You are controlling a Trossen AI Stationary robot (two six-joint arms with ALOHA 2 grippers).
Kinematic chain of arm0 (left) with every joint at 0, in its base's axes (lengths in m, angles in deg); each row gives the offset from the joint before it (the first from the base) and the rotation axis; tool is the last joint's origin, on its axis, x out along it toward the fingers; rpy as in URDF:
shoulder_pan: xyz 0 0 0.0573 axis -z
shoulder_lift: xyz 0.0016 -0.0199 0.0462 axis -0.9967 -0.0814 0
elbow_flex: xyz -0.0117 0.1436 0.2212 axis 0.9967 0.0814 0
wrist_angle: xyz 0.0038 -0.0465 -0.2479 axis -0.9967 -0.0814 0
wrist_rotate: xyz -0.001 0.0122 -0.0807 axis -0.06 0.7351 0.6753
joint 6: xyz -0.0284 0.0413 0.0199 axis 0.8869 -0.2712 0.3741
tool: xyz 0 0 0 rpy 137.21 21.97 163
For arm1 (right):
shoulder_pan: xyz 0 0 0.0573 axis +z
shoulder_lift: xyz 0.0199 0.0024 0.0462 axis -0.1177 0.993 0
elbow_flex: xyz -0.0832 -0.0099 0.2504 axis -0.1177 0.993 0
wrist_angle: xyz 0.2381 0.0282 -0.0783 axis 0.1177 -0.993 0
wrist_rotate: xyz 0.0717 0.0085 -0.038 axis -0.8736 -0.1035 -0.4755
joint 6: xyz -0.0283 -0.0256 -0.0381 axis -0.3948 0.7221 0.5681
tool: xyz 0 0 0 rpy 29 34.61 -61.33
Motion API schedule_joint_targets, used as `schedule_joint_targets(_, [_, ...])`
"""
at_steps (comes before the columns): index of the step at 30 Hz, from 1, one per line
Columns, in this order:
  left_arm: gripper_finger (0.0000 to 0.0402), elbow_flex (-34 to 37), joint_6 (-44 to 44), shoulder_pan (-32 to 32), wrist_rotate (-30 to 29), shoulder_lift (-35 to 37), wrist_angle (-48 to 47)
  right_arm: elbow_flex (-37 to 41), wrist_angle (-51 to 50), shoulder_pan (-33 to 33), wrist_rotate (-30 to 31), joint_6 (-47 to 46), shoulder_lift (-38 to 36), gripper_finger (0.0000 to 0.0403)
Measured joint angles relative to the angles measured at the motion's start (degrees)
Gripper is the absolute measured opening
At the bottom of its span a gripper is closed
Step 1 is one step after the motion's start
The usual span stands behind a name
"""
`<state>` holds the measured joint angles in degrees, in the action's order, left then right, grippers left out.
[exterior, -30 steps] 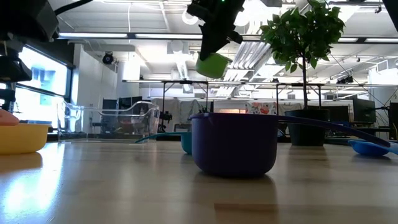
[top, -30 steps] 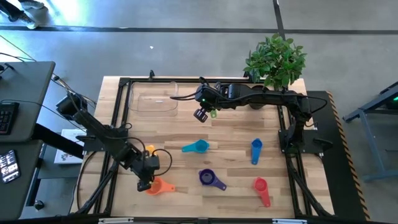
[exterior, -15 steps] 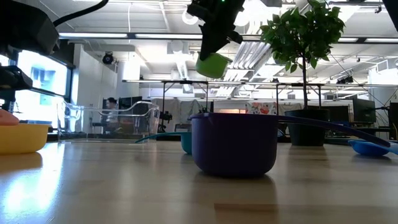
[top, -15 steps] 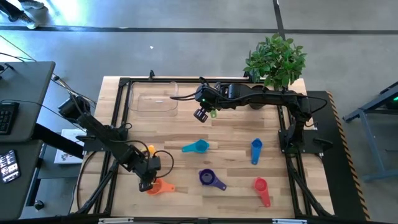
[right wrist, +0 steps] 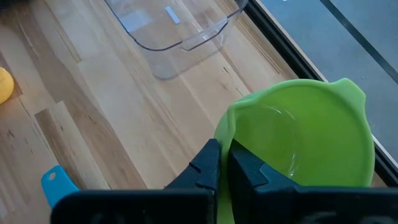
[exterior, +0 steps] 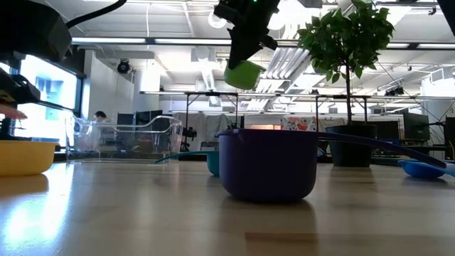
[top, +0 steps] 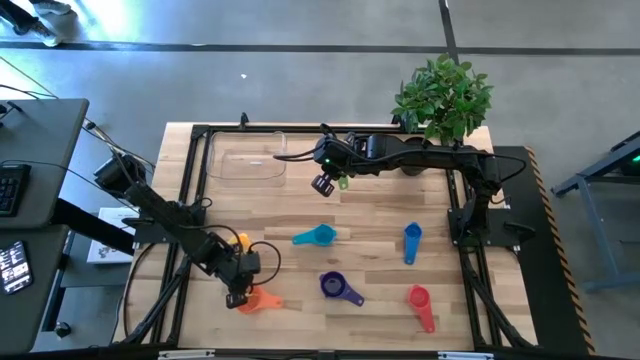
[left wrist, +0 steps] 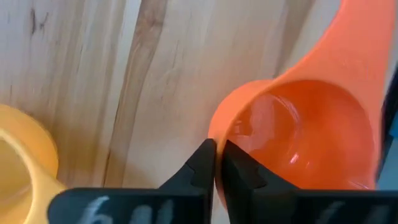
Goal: Nest measuring cups in basket
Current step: Stack the green measuring cup on top of the orange measuring cup
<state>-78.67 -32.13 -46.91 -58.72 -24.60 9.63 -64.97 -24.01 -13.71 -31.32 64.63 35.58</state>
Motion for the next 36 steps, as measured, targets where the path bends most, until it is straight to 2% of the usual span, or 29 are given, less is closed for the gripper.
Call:
schedule_joint_targets(10, [0.0005,0.0,-1.86,-3.97,-0.07,0.0,0.64,0.0,-0.02,0.01,0.0,-0.04,0.0,0.0004])
schedule_joint_targets(25, [0.0007,-4.33,-15.62,-18.92,-0.03,0.04,0.29,0.0,-0.22,0.01,-0.57,0.0,-0.85,0.0004])
schedule_joint_targets(36, [0.0007,-4.44,-17.78,-20.87,0.88,-0.35,0.11,0.0,-0.5,0.0,-0.6,-0.02,-0.85,0.0004])
